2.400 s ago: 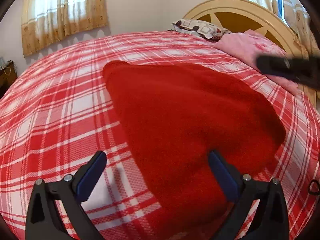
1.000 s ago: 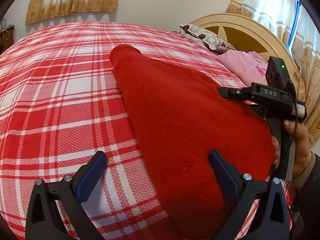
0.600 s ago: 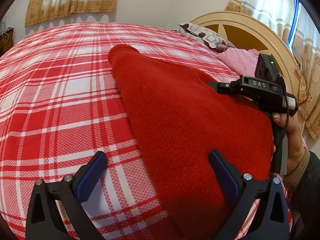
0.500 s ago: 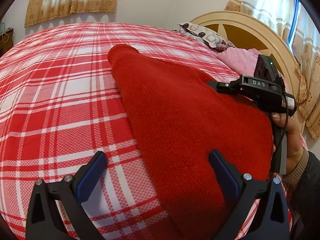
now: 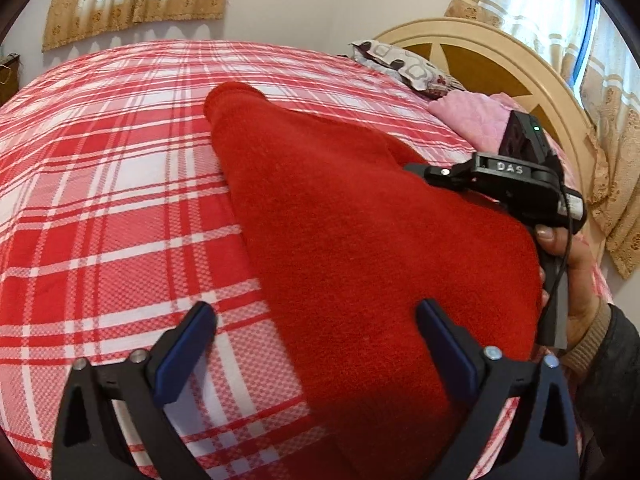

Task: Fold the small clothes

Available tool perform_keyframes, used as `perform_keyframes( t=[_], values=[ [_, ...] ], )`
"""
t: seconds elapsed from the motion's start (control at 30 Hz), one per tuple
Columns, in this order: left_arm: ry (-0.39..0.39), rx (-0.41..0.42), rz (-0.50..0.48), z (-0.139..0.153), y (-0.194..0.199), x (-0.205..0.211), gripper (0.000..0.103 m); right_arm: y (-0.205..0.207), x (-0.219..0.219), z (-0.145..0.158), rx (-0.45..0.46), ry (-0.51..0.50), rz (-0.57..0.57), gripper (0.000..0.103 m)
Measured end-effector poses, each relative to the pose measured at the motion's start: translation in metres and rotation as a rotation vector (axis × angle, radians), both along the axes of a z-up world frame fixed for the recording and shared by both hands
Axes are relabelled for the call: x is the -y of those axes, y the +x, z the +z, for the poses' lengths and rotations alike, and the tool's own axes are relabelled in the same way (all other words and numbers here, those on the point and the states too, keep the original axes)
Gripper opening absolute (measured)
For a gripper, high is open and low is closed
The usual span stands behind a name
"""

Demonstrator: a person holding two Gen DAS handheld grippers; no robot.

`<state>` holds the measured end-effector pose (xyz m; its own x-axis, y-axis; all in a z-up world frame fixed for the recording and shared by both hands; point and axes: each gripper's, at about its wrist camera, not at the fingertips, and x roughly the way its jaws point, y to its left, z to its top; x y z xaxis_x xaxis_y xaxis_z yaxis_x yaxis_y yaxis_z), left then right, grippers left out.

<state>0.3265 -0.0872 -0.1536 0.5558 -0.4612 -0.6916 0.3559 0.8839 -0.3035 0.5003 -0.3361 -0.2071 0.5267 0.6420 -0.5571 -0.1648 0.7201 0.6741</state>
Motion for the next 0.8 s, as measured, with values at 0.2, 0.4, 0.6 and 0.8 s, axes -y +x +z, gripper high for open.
perform_keyframes(
  t=[0.2, 0.4, 0.6, 0.8],
  values=[
    [-0.027, 0.021, -0.045, 0.007, -0.010, 0.010, 0.062, -0.005, -0.004, 0.005, 0.038, -0.014, 0.011, 0.034],
    [0.061, 0.065, -0.056, 0.022, -0.021, 0.017, 0.044, -0.021, -0.008, 0.014, 0.091, -0.035, 0.010, 0.031],
    [0.114, 0.081, -0.072, 0.036, -0.040, 0.015, 0.039, -0.051, -0.019, 0.022, 0.123, -0.004, 0.024, 0.030],
    [0.122, 0.071, -0.075, 0.041, -0.062, 0.001, 0.038, -0.084, -0.041, 0.023, 0.132, 0.021, 0.047, 0.030]
  ],
)
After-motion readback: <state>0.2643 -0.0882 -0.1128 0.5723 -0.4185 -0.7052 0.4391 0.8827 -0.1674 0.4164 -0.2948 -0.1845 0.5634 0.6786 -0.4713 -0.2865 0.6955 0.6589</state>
